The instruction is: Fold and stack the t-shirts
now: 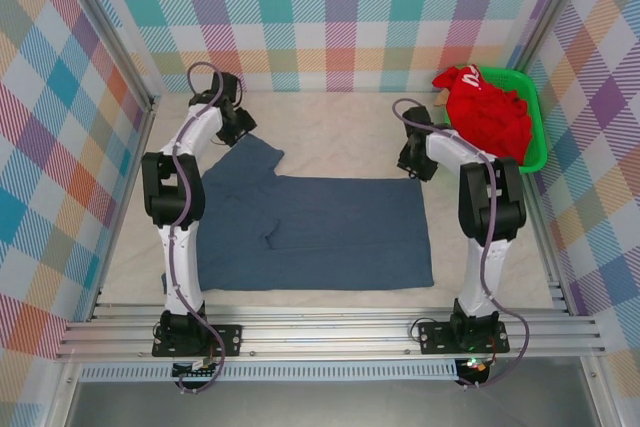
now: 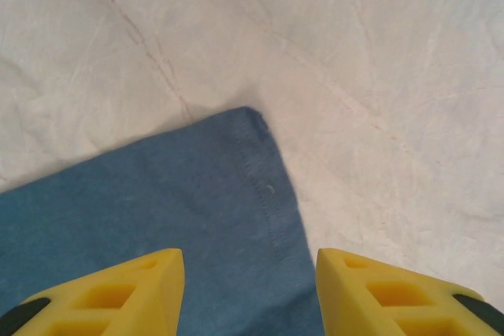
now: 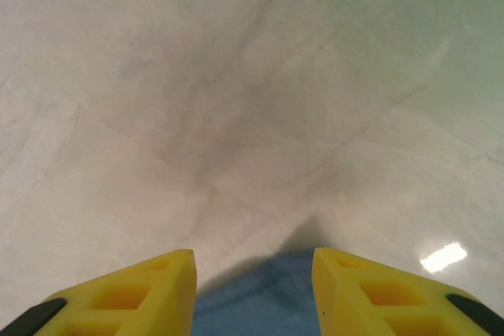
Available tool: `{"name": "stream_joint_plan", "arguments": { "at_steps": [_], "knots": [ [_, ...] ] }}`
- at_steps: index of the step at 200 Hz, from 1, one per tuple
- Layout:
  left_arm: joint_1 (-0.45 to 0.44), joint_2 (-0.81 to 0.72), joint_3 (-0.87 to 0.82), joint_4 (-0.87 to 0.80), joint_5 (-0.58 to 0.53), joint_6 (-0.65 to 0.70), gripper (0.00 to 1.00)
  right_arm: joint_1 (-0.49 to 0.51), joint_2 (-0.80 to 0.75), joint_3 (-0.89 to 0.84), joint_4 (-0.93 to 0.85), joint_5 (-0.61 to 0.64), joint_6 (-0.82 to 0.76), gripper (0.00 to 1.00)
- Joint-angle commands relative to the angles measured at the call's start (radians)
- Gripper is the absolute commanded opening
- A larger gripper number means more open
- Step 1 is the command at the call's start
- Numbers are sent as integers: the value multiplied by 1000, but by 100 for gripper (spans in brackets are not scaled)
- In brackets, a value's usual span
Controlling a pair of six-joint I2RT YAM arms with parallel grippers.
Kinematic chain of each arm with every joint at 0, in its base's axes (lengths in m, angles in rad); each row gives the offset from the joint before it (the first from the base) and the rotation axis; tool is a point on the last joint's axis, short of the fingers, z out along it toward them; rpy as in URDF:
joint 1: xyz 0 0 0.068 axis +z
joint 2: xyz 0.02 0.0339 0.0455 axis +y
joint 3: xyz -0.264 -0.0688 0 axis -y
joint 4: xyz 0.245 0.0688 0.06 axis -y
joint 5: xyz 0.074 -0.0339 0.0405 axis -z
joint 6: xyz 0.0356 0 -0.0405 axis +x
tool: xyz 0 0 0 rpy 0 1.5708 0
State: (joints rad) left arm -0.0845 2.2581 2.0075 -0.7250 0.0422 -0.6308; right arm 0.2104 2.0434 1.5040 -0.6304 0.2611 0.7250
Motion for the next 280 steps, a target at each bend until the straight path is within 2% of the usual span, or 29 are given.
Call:
{"name": "stream_joint_plan", "arguments": {
  "at_steps": [1,62,90,109,148,174,222,280],
  "knots": [
    [21,15,47,9,34,18,48,-12,37,49,-105,36,48,42],
    [21,38,79,-5,31,14,48,-14,27,-13,-108,12,100,42],
    [21,54,105,-19,32,21,48,-14,58,-4,-95,6,96,32],
    [20,62,107,-11,38,20,48,-13,81,31,-107,13,74,22],
    [21,101,146,22,40,50,50,-14,81,45,-112,13,53,10],
    [21,181,240,-3,-8,96,51,-13,83,49,-131,4,55,2],
    [12,273,330,-21,-89,179,51,-5,78,55,-158,-13,57,0],
    [-13,330,351,-24,-133,195,49,4,73,46,-154,-40,56,0]
  ]
}}
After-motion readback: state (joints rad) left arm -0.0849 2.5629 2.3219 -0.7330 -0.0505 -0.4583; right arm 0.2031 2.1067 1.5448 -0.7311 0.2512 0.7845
